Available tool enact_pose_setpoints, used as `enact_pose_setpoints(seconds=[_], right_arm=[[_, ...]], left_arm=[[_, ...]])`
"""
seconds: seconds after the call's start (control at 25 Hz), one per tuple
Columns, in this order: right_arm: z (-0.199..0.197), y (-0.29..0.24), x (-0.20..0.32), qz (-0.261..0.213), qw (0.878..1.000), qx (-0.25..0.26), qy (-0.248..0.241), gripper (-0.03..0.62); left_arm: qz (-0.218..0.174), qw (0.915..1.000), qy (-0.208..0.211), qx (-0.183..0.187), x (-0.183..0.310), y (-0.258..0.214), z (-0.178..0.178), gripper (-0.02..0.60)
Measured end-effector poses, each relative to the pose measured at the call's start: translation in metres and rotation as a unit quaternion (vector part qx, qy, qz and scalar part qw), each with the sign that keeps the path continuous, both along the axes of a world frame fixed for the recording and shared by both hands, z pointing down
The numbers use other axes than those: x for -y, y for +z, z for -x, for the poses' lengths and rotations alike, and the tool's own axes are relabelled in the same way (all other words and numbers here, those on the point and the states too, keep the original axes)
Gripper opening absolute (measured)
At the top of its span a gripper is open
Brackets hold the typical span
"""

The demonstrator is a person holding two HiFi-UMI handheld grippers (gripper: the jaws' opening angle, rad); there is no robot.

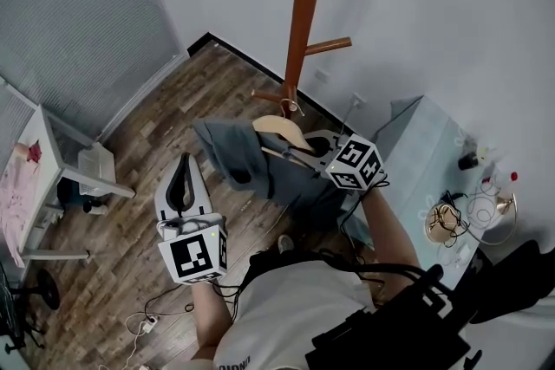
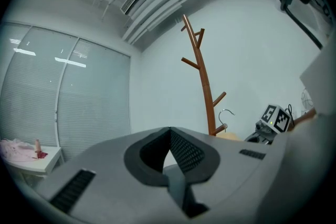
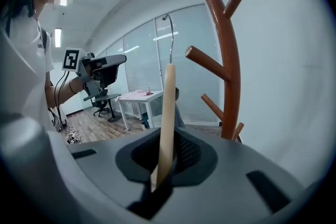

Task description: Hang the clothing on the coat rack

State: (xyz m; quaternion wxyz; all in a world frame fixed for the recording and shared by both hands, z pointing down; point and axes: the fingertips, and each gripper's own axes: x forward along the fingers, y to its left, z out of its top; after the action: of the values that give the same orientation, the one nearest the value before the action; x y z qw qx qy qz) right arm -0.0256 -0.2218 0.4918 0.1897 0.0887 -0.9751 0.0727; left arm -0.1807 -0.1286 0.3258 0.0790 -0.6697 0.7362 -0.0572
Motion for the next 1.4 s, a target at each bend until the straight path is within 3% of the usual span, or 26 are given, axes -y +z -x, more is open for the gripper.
enact_pose_setpoints(seconds=[0.84, 1.4], right_arm=[[-0.006, 0.023, 0.007, 0.052, 0.998, 0.014, 0.026, 0.049], [-0.013, 0.039, 0.02, 0.083, 0.995, 0.023, 0.043, 0.049]], left_arm=[[0.031, 0.9988, 0.035, 0.012, 0.017, 0.007, -0.001, 0.012], [0.032, 0.9987, 0.035, 0.017, 0.026, 0.008, 0.003, 0.012]])
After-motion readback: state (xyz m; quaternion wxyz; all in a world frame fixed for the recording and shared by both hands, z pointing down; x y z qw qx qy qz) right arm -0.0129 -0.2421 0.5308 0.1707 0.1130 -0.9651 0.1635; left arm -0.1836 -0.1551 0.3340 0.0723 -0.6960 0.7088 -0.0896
